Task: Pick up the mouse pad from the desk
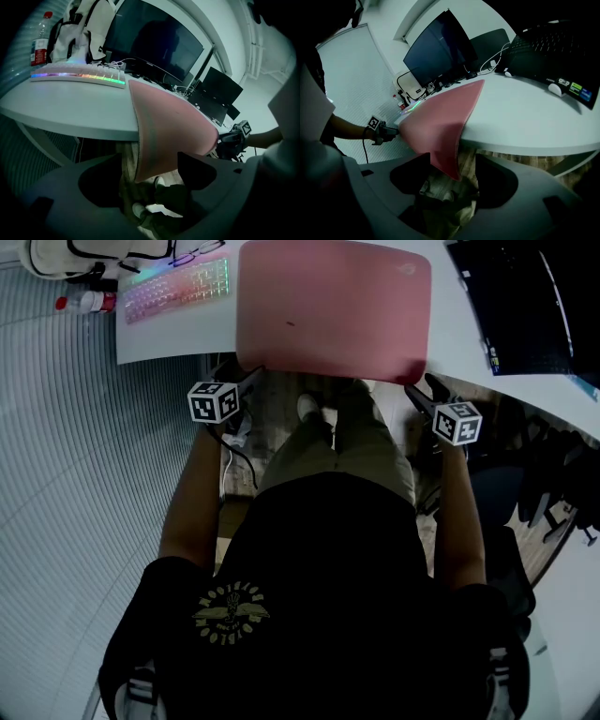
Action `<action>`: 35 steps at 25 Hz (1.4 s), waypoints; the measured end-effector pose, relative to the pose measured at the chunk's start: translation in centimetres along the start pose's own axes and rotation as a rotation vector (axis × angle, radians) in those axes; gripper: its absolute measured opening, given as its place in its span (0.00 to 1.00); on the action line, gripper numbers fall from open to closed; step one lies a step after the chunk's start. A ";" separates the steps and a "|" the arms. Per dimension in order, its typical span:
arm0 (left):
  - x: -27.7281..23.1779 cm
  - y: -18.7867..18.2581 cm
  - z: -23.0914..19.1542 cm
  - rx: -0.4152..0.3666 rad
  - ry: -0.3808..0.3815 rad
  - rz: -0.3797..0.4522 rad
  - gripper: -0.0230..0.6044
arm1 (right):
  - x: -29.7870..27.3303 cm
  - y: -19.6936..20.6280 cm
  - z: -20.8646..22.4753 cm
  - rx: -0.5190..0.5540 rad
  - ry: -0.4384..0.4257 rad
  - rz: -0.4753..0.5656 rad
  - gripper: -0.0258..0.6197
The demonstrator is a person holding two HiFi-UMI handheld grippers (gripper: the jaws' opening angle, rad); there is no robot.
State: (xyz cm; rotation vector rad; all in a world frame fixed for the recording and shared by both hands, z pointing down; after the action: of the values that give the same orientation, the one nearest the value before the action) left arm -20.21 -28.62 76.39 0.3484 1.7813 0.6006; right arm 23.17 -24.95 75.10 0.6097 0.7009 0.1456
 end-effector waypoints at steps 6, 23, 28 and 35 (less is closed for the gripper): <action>-1.6 -0.3 1.0 -0.020 0.057 -0.021 0.60 | -2.2 -0.4 0.7 -0.005 -0.052 0.013 0.47; 0.0 -0.4 1.9 -0.090 0.071 -0.053 0.08 | -2.3 -1.9 -2.8 -0.025 -0.096 0.020 0.07; 2.2 -2.3 2.0 -0.055 0.060 0.047 0.07 | -1.0 -3.8 -4.4 0.013 -0.082 0.082 0.07; 6.0 -5.9 2.6 -0.091 0.062 0.179 0.07 | 1.2 -7.2 -7.1 0.096 -0.002 0.186 0.07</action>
State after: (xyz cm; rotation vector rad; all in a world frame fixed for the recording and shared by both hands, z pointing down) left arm -19.07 -29.79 67.71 0.4332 1.7869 0.8242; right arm 18.99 -27.02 66.06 0.7670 0.6514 0.2849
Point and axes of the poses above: the fingertips, and each gripper's own axes: x backward along the fingers, z to its right, y out of its underside, the point moved 3 cm from there along x, backward along the fingers, and after that the axes turned 15 degrees about -y, right-handed, at the moved point
